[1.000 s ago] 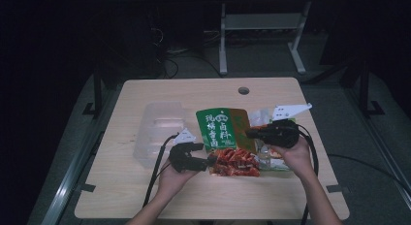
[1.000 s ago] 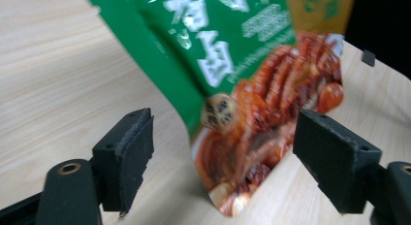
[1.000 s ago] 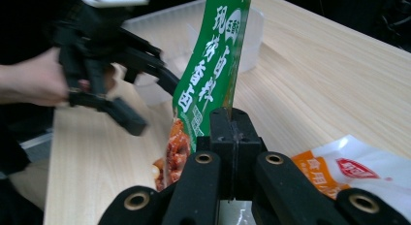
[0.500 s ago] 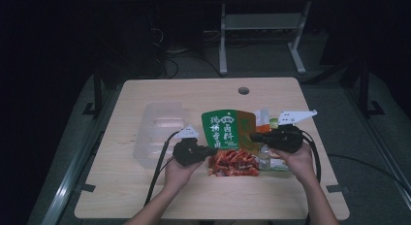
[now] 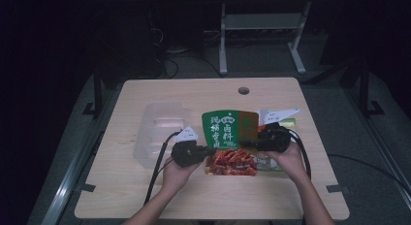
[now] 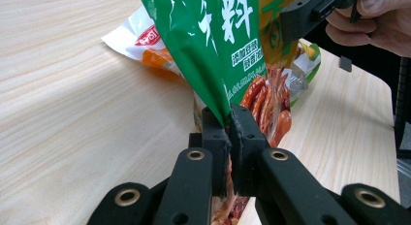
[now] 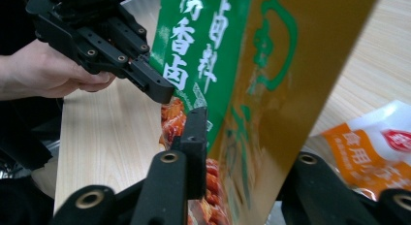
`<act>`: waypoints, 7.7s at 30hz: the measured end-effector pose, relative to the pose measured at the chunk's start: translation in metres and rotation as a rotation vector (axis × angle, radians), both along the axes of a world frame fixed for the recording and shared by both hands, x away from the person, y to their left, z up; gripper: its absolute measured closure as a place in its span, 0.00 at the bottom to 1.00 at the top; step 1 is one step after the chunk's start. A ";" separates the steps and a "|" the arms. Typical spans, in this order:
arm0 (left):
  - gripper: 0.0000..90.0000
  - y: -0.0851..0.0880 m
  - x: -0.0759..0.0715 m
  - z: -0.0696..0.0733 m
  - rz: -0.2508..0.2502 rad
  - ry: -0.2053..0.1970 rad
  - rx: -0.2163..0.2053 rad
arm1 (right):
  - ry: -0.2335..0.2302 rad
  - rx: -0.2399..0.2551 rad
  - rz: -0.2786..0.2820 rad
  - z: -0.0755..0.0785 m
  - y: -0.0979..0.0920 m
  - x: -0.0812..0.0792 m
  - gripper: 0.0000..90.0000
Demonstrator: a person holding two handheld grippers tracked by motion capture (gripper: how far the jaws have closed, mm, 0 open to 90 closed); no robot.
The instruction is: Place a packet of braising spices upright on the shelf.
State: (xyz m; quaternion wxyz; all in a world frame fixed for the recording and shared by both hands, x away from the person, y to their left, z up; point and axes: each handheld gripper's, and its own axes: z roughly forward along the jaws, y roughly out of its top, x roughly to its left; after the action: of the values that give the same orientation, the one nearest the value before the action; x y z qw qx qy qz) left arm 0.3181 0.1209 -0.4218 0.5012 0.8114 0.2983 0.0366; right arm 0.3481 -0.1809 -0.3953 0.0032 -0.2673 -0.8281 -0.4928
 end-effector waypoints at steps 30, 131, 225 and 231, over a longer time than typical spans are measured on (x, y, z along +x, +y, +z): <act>0.51 0.033 -0.055 0.016 -0.005 -0.122 0.089 | -0.123 0.003 -0.003 0.066 0.020 -0.032 1.00; 0.44 0.036 -0.071 0.003 -0.098 -0.147 0.099 | -0.049 0.035 -0.073 0.024 0.209 0.136 0.75; 0.40 0.033 -0.068 -0.002 -0.085 -0.137 0.114 | 0.159 -0.217 -0.355 0.004 -0.062 0.032 0.36; 0.40 0.033 -0.068 -0.002 -0.083 -0.136 0.115 | 0.196 -0.228 -0.355 -0.010 -0.062 0.038 0.38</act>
State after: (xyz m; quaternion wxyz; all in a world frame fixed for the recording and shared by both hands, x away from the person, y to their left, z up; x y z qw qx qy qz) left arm 0.2505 0.1541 -0.4233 0.4741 0.8462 0.2270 0.0877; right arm 0.3858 -0.2430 -0.4051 -0.0334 -0.4538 -0.8142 -0.3606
